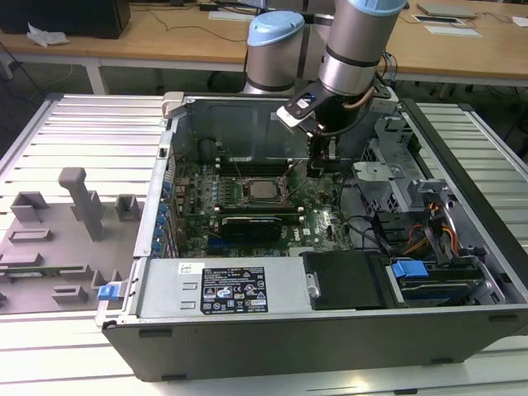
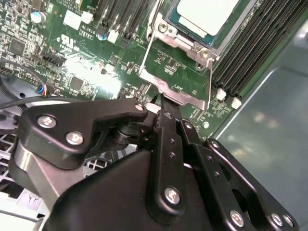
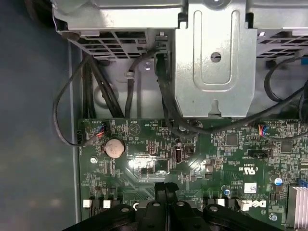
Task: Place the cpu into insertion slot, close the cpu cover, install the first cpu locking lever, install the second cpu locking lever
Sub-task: 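Close the cpu cover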
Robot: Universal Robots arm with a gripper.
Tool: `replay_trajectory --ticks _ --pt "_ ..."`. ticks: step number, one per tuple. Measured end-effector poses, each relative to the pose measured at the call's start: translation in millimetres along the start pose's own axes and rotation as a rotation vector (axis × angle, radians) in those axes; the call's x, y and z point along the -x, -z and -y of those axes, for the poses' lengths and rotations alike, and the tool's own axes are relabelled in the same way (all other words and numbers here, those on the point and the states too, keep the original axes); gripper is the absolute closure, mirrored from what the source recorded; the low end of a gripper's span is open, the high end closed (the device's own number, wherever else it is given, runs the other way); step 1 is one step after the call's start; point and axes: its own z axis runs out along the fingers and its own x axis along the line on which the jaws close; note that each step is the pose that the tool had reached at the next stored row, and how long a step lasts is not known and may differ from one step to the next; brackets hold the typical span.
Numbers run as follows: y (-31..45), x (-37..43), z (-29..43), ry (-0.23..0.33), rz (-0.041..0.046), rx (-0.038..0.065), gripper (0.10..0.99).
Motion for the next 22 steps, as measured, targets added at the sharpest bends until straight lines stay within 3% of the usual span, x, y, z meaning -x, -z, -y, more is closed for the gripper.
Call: replay_trajectory --ticks 3,15,22 --pt "-0.2 0.0 1.9 0.0 -0.0001 -0.001 0.98" --pt "-2.6 -0.8 33.8 0.0 -0.0002 0.019 0.98" --pt "-3.2 -1.1 41.8 0.0 -0.0005 0.028 0.98"
